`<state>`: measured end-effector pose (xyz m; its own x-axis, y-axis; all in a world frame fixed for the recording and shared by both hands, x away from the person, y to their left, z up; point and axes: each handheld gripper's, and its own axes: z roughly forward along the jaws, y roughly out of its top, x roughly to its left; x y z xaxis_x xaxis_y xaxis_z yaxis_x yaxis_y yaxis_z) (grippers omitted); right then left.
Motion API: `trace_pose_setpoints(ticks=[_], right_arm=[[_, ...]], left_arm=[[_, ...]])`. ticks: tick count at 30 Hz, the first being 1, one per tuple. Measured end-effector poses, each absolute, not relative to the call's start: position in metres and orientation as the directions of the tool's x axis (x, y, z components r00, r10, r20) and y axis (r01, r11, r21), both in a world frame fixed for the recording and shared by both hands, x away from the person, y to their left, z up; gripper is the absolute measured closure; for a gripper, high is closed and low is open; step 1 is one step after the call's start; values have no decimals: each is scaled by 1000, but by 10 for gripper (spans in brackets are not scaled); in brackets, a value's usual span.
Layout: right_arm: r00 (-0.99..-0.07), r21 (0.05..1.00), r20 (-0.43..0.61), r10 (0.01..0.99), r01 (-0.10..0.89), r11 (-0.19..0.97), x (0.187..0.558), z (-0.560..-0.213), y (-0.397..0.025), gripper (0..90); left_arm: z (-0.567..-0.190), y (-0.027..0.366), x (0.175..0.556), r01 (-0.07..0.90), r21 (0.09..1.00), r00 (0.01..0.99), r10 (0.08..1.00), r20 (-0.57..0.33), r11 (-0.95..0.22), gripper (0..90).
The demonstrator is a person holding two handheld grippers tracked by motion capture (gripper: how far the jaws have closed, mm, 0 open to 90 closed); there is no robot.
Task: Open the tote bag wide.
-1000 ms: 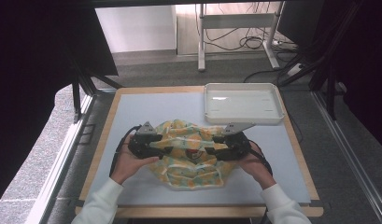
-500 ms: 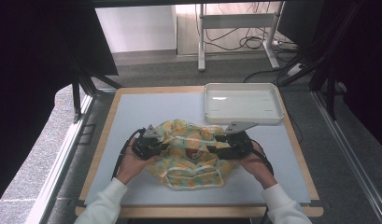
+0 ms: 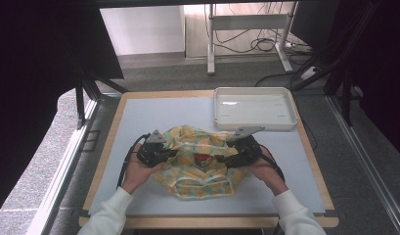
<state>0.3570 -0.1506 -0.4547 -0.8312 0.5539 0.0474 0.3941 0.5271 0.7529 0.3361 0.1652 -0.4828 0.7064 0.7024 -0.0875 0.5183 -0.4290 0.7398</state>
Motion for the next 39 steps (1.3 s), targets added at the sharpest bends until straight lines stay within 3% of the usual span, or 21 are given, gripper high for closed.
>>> trace_pose_setpoints(ticks=[10,15,26,31,39], right_arm=[[-823,692,-14,568,402,599,366,-472,-144,287],[-808,685,-40,587,406,606,367,-476,-145,396],[-795,724,-7,607,414,551,370,-473,-150,804],[-806,746,-13,592,387,542,369,-469,-147,871],[-789,804,41,612,390,449,370,-454,-152,882]], left_arm=[[-481,167,335,523,750,702,703,-110,-404,900],[-480,167,335,525,752,702,703,-117,-399,900],[-481,168,335,527,756,701,702,-129,-388,900],[-477,173,335,531,769,694,704,-152,-357,900],[-475,173,334,520,787,693,702,-162,-332,900]])
